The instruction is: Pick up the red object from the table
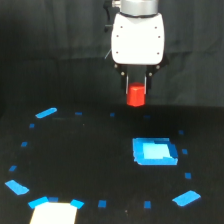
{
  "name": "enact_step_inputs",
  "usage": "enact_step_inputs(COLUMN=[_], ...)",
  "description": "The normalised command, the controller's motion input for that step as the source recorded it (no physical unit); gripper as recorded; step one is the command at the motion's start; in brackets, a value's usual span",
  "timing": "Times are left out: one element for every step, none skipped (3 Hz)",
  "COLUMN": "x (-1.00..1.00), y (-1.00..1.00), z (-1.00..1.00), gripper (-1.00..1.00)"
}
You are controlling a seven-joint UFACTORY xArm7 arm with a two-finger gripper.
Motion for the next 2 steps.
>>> enact_step_inputs(x=[-0.04,-0.09], y=[0.24,0.55], z=[0.39,0.15], gripper=[-1.0,-1.0])
